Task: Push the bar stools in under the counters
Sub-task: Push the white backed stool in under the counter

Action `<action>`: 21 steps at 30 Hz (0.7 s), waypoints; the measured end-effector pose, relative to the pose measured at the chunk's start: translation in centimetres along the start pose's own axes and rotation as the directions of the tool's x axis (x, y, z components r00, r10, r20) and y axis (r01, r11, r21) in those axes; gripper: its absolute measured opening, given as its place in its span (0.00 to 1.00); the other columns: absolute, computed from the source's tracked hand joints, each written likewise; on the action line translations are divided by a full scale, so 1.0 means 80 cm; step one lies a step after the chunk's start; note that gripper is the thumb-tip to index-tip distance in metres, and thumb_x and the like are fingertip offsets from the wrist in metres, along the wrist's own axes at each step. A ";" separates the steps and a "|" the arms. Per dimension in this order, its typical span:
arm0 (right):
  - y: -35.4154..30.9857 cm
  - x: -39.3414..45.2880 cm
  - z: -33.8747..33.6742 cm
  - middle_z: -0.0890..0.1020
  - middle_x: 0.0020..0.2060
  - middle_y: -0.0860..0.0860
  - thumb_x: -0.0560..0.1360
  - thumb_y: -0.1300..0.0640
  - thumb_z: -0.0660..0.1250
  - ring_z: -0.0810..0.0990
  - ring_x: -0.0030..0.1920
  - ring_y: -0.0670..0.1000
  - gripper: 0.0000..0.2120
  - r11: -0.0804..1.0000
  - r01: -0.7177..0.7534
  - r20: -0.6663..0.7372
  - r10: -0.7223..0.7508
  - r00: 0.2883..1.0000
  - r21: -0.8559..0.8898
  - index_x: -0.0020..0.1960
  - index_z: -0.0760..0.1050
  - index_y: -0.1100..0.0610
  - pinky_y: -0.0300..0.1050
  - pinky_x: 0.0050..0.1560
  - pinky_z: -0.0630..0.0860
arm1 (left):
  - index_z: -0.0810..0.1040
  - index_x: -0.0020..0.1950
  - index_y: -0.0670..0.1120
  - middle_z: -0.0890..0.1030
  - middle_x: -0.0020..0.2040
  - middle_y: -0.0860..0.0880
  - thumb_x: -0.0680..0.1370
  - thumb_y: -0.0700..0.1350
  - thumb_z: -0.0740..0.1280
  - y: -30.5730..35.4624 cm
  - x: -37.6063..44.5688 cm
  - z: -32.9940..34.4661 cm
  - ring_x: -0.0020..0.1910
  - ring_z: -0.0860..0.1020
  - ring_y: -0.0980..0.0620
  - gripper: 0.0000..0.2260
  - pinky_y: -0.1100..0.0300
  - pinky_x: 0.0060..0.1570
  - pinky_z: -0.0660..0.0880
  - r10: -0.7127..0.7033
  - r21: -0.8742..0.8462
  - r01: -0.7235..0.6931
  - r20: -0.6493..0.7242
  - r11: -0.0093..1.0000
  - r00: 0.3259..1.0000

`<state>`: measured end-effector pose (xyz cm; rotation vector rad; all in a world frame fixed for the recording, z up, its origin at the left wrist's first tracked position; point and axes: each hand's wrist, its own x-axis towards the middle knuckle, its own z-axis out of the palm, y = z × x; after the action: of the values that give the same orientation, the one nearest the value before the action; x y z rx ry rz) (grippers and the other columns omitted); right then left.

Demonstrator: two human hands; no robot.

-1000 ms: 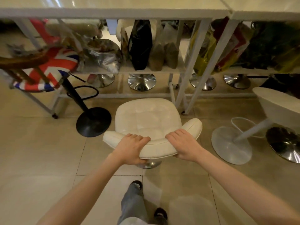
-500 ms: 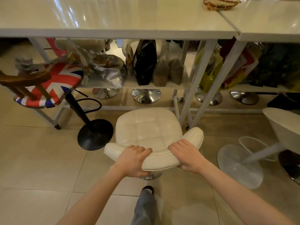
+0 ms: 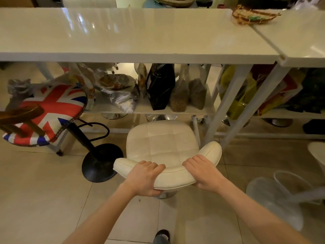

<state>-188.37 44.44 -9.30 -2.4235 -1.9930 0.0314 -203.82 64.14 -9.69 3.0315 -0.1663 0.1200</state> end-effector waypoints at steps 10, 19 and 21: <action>0.035 0.067 -0.009 0.80 0.41 0.50 0.46 0.56 0.77 0.79 0.40 0.52 0.32 0.999 -0.037 -0.018 0.037 0.999 0.015 0.50 0.75 0.56 0.43 0.45 0.78 | 0.72 0.55 0.50 0.79 0.37 0.53 0.61 0.67 0.64 -0.072 0.052 -0.004 0.33 0.77 0.52 0.29 0.61 0.34 0.74 0.033 0.000 -0.033 0.035 0.999 0.999; 0.014 0.092 -0.004 0.80 0.40 0.50 0.45 0.54 0.78 0.78 0.38 0.51 0.33 0.996 -0.086 -0.015 0.087 0.996 0.035 0.49 0.75 0.56 0.43 0.42 0.77 | 0.72 0.56 0.50 0.79 0.39 0.53 0.62 0.67 0.65 -0.106 0.047 -0.015 0.35 0.77 0.51 0.29 0.60 0.36 0.74 0.051 -0.030 -0.048 0.126 0.998 0.991; 0.001 0.100 -0.001 0.80 0.39 0.50 0.44 0.53 0.78 0.78 0.37 0.51 0.33 0.995 -0.087 -0.025 0.088 0.996 0.037 0.48 0.75 0.57 0.42 0.41 0.76 | 0.72 0.56 0.50 0.80 0.40 0.53 0.62 0.67 0.65 -0.118 0.041 -0.019 0.36 0.78 0.52 0.30 0.60 0.38 0.74 0.049 -0.024 -0.046 0.156 0.999 0.987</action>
<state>-186.76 52.25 -9.29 -2.4740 -1.8576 0.0344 -199.65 73.29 -8.84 3.0162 -0.2505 -0.1162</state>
